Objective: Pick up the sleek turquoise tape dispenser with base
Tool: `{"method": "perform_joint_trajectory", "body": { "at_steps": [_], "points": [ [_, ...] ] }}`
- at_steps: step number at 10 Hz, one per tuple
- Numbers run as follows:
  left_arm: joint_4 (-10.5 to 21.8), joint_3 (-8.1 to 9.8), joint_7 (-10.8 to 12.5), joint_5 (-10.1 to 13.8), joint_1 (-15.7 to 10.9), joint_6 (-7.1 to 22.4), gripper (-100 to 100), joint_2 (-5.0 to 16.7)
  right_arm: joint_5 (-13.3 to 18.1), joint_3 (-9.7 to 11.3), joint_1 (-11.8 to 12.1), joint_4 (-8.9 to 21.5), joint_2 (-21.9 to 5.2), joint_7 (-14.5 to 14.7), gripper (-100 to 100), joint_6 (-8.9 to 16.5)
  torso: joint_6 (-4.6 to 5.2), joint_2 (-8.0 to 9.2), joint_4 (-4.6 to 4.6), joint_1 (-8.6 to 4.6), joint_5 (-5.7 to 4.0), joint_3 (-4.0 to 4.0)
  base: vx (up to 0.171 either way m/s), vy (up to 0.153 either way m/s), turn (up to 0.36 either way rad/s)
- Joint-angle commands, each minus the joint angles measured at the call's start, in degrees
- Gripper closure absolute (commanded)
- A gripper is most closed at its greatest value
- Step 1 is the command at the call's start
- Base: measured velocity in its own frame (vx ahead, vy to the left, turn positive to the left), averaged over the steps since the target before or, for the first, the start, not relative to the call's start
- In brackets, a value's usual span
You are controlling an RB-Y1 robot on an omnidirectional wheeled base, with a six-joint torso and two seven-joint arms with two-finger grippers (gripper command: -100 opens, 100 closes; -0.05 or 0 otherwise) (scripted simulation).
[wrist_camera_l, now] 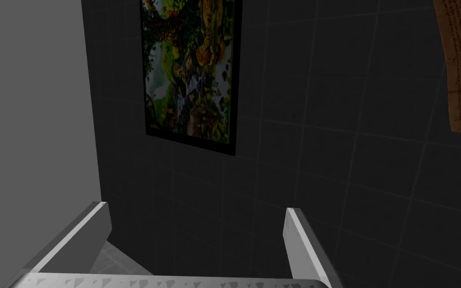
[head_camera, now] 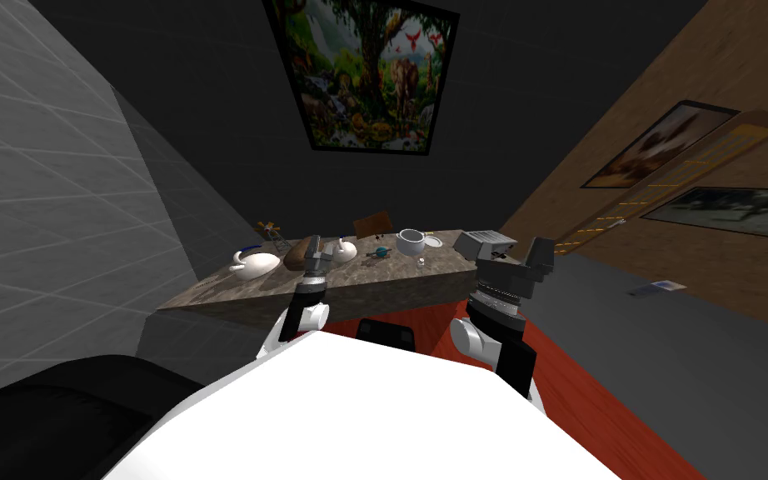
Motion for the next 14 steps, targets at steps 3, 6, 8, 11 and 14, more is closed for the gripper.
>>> {"method": "perform_joint_trajectory", "body": {
  "at_steps": [3,6,8,11,14],
  "points": [
    [1.8,0.78,-0.2,0.7,-3.0,3.8,-100,3.1,0.0,0.0,0.0,0.0,0.0,0.0,0,0.0,0.0,0.08,0.02,-0.1,-0.02,0.04,-0.025,-0.029,0.053],
    [3.9,1.74,-0.2,1.6,-6.8,8.7,-100,5.7,0.0,0.0,0.0,0.0,0.0,0.0,0,0.0,0.0,0.09,0.02,-0.12,-0.03,0.05,-0.029,-0.04,0.068],
    [4.8,2.11,-0.2,2.0,-8.4,10.9,-100,6.5,0.0,0.0,0.0,0.0,0.0,0.0,0,0.0,0.0,0.06,0.02,-0.21,-0.05,0.04,-0.017,-0.051,0.049],
    [6.8,2.92,-0.2,2.7,-11.9,15.6,-100,8.1,0.0,0.0,0.0,0.0,0.0,0.0,0,0.0,0.0,-0.01,0.0,-0.17,-0.03,-0.01,-0.005,-0.04,0.051],
    [9.2,3.76,0.0,3.5,-15.8,20.3,-100,9.5,0.0,0.0,0.0,0.0,0.0,0.0,0,0.0,0.0,-0.01,0.0,-0.12,-0.03,-0.01,-0.004,-0.034,0.044]
  ]
}}
